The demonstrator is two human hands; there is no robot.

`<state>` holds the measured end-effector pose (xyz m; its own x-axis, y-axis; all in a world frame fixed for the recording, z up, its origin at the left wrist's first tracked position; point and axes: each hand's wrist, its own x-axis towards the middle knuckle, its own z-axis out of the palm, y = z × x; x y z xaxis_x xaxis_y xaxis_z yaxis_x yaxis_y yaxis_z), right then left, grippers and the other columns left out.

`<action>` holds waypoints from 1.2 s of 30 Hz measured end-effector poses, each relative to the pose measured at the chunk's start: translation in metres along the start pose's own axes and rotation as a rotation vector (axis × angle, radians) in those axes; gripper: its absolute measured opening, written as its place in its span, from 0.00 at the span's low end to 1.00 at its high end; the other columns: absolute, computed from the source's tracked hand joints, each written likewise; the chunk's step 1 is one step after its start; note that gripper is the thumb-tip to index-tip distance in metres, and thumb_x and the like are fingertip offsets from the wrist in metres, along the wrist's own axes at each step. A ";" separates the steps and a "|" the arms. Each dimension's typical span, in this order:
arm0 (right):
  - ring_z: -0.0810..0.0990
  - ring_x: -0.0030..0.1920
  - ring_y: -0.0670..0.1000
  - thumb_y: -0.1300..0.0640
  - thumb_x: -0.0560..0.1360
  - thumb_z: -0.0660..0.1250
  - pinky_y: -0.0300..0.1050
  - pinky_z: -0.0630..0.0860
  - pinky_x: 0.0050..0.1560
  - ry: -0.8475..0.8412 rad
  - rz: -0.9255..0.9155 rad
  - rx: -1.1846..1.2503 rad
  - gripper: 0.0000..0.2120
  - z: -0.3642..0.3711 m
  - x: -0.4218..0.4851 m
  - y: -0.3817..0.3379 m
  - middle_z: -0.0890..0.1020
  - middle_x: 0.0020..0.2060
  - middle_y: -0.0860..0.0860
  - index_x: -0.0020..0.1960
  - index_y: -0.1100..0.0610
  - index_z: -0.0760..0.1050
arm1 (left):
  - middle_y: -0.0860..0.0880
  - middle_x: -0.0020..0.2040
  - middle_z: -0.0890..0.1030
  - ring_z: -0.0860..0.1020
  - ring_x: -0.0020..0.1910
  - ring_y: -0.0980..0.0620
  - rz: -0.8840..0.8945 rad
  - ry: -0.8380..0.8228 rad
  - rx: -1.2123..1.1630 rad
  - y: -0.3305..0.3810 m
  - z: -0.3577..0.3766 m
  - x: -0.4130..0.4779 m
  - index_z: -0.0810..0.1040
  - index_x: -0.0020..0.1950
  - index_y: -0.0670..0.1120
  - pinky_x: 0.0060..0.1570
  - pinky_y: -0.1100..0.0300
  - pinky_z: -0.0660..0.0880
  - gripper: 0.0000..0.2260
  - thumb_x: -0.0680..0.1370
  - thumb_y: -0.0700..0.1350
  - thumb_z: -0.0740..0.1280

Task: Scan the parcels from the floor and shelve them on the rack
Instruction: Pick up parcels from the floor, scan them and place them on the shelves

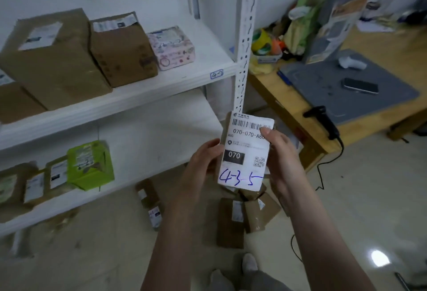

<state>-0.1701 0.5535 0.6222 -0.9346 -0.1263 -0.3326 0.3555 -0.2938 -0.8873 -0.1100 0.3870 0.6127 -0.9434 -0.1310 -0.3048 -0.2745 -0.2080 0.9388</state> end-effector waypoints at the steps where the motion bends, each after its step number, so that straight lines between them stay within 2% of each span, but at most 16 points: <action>1: 0.83 0.56 0.60 0.43 0.59 0.79 0.61 0.77 0.62 0.002 -0.001 0.006 0.41 -0.002 -0.003 -0.001 0.85 0.53 0.57 0.65 0.61 0.72 | 0.45 0.56 0.85 0.83 0.56 0.42 -0.022 -0.033 0.035 -0.001 0.001 0.001 0.76 0.68 0.45 0.60 0.41 0.78 0.39 0.61 0.63 0.71; 3: 0.84 0.55 0.61 0.48 0.63 0.80 0.62 0.78 0.60 0.036 0.000 0.031 0.36 -0.005 -0.006 -0.003 0.86 0.51 0.58 0.64 0.61 0.72 | 0.48 0.54 0.86 0.84 0.54 0.45 -0.034 -0.109 0.078 -0.003 0.003 0.004 0.78 0.64 0.47 0.56 0.48 0.80 0.35 0.60 0.61 0.72; 5: 0.85 0.51 0.59 0.49 0.66 0.77 0.57 0.82 0.55 0.075 -0.004 0.046 0.32 -0.009 -0.008 -0.004 0.86 0.50 0.58 0.65 0.61 0.72 | 0.49 0.54 0.86 0.85 0.53 0.47 -0.036 -0.175 0.124 -0.004 0.003 0.007 0.79 0.61 0.51 0.53 0.52 0.81 0.31 0.60 0.60 0.73; 7: 0.87 0.46 0.55 0.51 0.71 0.74 0.49 0.84 0.44 0.092 -0.017 0.035 0.27 -0.013 -0.008 -0.005 0.86 0.48 0.57 0.65 0.60 0.71 | 0.49 0.56 0.85 0.84 0.54 0.47 -0.049 -0.195 0.156 -0.003 0.005 0.011 0.78 0.62 0.51 0.52 0.53 0.81 0.31 0.60 0.58 0.75; 9: 0.87 0.42 0.51 0.52 0.73 0.72 0.44 0.83 0.37 0.111 -0.027 0.018 0.24 -0.017 -0.006 -0.006 0.86 0.47 0.55 0.65 0.58 0.71 | 0.50 0.57 0.85 0.84 0.54 0.48 -0.047 -0.193 0.197 -0.003 0.010 0.016 0.78 0.60 0.53 0.55 0.50 0.82 0.26 0.62 0.54 0.76; 11: 0.87 0.41 0.50 0.52 0.74 0.72 0.42 0.82 0.36 0.121 -0.045 0.010 0.23 -0.020 -0.001 -0.011 0.87 0.46 0.54 0.65 0.58 0.71 | 0.52 0.56 0.85 0.84 0.54 0.49 -0.047 -0.189 0.239 0.001 0.017 0.022 0.78 0.58 0.55 0.59 0.47 0.80 0.23 0.64 0.53 0.75; 15: 0.87 0.41 0.51 0.51 0.75 0.72 0.42 0.83 0.35 0.121 -0.050 0.026 0.20 -0.029 0.015 -0.026 0.87 0.45 0.54 0.63 0.56 0.73 | 0.52 0.56 0.86 0.85 0.54 0.49 -0.038 -0.171 0.245 0.007 0.034 0.038 0.79 0.60 0.51 0.60 0.45 0.80 0.26 0.63 0.53 0.77; 20: 0.87 0.43 0.56 0.49 0.75 0.71 0.41 0.81 0.32 0.098 -0.015 0.007 0.20 -0.050 0.044 -0.040 0.86 0.48 0.58 0.63 0.57 0.74 | 0.52 0.54 0.86 0.85 0.53 0.51 -0.083 -0.144 0.250 0.003 0.063 0.065 0.78 0.61 0.50 0.50 0.57 0.82 0.18 0.72 0.44 0.77; 24: 0.85 0.50 0.61 0.49 0.76 0.71 0.45 0.83 0.37 0.100 0.013 -0.027 0.18 -0.084 0.080 -0.049 0.85 0.51 0.60 0.61 0.57 0.76 | 0.51 0.54 0.85 0.84 0.52 0.52 -0.137 -0.088 0.257 -0.004 0.098 0.099 0.77 0.63 0.48 0.44 0.62 0.80 0.19 0.74 0.46 0.75; 28: 0.86 0.46 0.57 0.48 0.75 0.72 0.45 0.82 0.40 0.103 0.044 -0.082 0.17 -0.135 0.125 -0.064 0.86 0.48 0.58 0.58 0.57 0.77 | 0.49 0.53 0.86 0.84 0.53 0.49 -0.182 -0.021 0.254 -0.014 0.148 0.139 0.78 0.59 0.46 0.50 0.57 0.81 0.18 0.72 0.45 0.77; 31: 0.84 0.50 0.53 0.46 0.74 0.72 0.45 0.80 0.49 0.205 -0.001 -0.118 0.16 -0.179 0.166 -0.074 0.86 0.49 0.53 0.56 0.56 0.80 | 0.48 0.55 0.85 0.83 0.54 0.48 -0.214 0.040 0.273 -0.022 0.182 0.166 0.77 0.63 0.45 0.59 0.49 0.80 0.27 0.67 0.50 0.80; 34: 0.83 0.54 0.53 0.49 0.72 0.75 0.53 0.79 0.60 0.365 -0.001 -0.130 0.15 -0.227 0.211 -0.074 0.85 0.50 0.51 0.55 0.54 0.80 | 0.47 0.55 0.85 0.84 0.54 0.46 -0.234 0.112 0.227 -0.024 0.204 0.187 0.76 0.63 0.46 0.59 0.45 0.80 0.29 0.66 0.50 0.81; 36: 0.81 0.55 0.53 0.54 0.73 0.75 0.54 0.78 0.62 0.484 0.016 -0.170 0.10 -0.254 0.236 -0.068 0.83 0.51 0.52 0.53 0.54 0.79 | 0.47 0.54 0.85 0.84 0.54 0.46 -0.232 0.151 0.196 -0.022 0.215 0.197 0.77 0.63 0.46 0.58 0.44 0.80 0.31 0.63 0.52 0.82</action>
<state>-0.4188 0.7846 0.5228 -0.8427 0.3357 -0.4209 0.4001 -0.1325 -0.9068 -0.3295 0.5746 0.5665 -0.8172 -0.2472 -0.5207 -0.5231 -0.0612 0.8501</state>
